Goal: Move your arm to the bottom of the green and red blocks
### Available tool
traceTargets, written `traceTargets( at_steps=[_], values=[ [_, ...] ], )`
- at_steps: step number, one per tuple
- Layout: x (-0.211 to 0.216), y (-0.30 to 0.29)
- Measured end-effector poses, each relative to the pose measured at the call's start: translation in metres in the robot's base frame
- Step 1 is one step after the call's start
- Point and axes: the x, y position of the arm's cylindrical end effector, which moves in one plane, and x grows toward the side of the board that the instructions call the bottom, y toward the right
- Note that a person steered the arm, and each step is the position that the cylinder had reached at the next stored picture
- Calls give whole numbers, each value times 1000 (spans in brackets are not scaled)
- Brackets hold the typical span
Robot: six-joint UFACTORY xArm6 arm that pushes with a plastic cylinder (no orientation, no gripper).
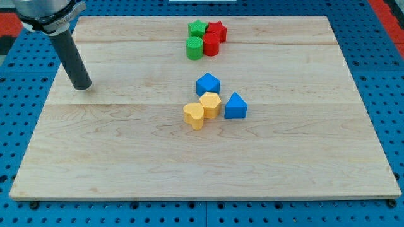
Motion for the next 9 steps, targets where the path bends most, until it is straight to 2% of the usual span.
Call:
traceTargets(
  at_steps=[6, 7, 9],
  values=[
    [-2, -10],
    [-7, 53],
    [-58, 198]
  ],
)
